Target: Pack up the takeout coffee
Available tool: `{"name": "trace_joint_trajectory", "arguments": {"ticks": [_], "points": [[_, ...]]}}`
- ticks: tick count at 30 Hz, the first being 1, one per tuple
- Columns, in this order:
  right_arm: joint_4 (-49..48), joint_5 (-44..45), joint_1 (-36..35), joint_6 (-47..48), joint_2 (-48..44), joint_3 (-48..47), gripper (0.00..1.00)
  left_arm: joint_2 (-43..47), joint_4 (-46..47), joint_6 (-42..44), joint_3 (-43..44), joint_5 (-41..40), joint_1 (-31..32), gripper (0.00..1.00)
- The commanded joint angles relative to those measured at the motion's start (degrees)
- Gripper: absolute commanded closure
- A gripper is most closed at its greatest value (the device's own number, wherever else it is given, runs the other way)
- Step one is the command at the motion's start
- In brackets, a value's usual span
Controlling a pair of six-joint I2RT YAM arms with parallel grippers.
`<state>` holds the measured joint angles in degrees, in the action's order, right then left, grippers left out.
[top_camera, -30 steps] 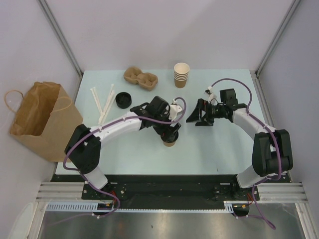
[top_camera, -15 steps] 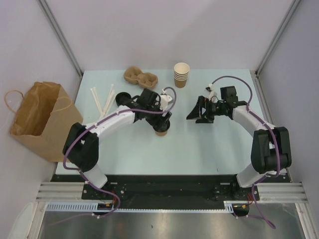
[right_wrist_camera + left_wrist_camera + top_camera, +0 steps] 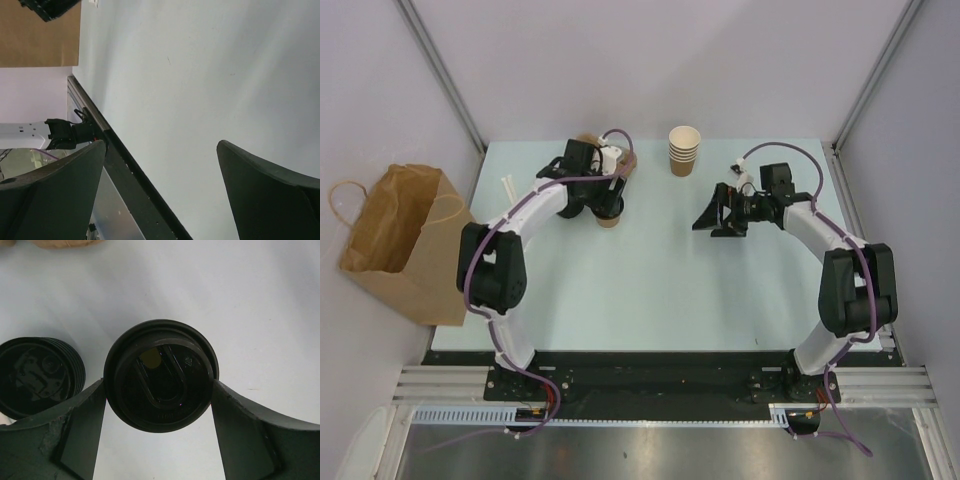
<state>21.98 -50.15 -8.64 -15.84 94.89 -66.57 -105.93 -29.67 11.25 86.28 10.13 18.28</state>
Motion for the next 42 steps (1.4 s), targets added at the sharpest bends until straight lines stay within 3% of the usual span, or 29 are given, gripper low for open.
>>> {"name": "trace_joint_trajectory", "arguments": {"ticks": [1,6,12,24,29,34,42], "points": [[0.3,0.7,0.5,1.6,0.9,-3.9,0.0,-1.9,1.6,1.2,3.3,-0.5,-1.5,0.4],[1.3,1.0,0.4,2.3,1.4,-5.2,0.0,-2.9,0.6,0.7,5.1,0.9,-2.5,0.31],[2.3,1.0,0.5,3.2,2.5,-7.3,0.0,-3.4,-2.1,-0.2,7.1,1.6,-2.6,0.07],[2.5,0.8,0.5,3.2,2.8,-8.5,0.0,-1.8,-3.3,-2.1,11.5,3.6,-3.5,0.02],[3.0,0.8,1.3,3.7,2.1,-9.2,0.0,-5.2,-3.9,-0.4,23.8,5.7,-4.0,0.09],[6.5,2.2,2.4,6.5,2.2,-11.7,0.0,-10.7,-2.1,0.7,34.3,6.6,-4.0,0.29],[8.6,7.5,4.2,9.1,1.3,-14.0,0.0,-23.0,1.5,2.4,42.7,4.0,-3.4,0.44]]}}
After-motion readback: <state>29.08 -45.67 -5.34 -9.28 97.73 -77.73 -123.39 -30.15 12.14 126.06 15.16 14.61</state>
